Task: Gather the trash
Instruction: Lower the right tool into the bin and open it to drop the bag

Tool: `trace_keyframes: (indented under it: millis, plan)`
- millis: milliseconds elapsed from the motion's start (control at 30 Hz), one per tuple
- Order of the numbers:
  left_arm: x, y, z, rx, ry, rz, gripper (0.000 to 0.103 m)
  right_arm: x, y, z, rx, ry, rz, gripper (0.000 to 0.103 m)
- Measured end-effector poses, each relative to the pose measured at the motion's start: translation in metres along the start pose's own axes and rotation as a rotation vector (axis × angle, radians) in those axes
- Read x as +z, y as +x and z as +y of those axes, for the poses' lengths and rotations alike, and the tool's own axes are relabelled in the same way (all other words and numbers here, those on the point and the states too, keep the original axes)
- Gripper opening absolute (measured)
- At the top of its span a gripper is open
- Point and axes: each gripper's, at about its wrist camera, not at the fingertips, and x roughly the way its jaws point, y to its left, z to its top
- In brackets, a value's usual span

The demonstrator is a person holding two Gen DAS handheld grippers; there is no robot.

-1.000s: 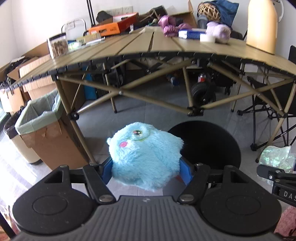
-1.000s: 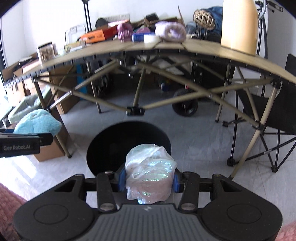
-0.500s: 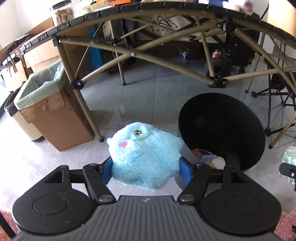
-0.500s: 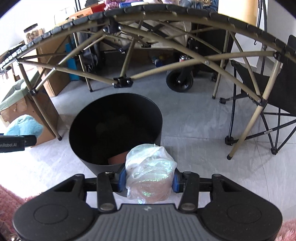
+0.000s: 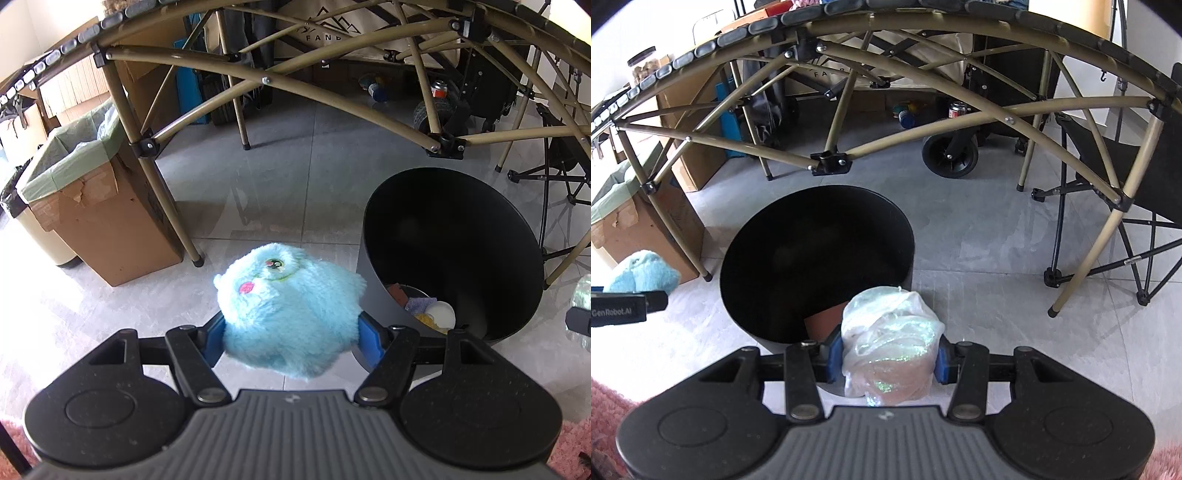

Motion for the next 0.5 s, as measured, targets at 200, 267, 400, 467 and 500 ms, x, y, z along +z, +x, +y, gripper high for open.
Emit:
trace_keyframes:
  millis: [200, 267, 400, 467, 500]
  plan:
    - [0.001, 0.009, 0.006, -0.005, -0.014, 0.021, 0.071, 0.012, 0.012, 0.011, 0.019, -0.034, 0.010, 0.045]
    - [0.002, 0.011, 0.009, -0.009, -0.023, 0.031, 0.071, 0.016, 0.016, 0.016, 0.024, -0.046, 0.014, 0.045]
    - [0.002, 0.013, 0.014, -0.012, -0.038, 0.033, 0.071, 0.026, 0.026, 0.024, 0.036, -0.053, 0.019, 0.045]
    - [0.002, 0.013, 0.016, -0.009, -0.044, 0.035, 0.071, 0.032, 0.031, 0.029, 0.043, -0.057, 0.020, 0.045]
    - [0.002, 0.014, 0.017, -0.011, -0.048, 0.037, 0.071, 0.035, 0.034, 0.032, 0.046, -0.059, 0.020, 0.045]
